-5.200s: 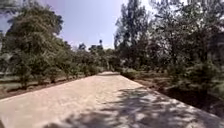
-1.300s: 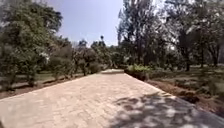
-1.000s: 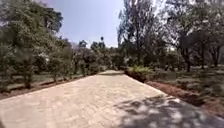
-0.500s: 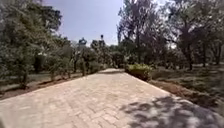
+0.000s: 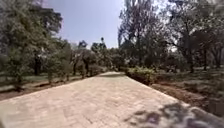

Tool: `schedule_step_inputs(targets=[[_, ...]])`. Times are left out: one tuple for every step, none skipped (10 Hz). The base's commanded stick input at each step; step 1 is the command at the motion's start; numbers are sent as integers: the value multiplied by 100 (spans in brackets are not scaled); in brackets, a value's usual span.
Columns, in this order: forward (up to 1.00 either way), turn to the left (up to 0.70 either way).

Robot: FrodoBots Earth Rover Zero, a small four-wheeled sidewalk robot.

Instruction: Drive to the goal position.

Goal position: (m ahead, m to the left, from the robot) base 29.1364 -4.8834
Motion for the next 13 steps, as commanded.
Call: schedule_step_inputs(targets=[[50, 0], [50, 0], [50, 0], [50, 0], [50, 0], [50, 0], [50, 0], [50, 0], [50, 0], [50, 0], [50, 0], [50, 0], [50, 0]])
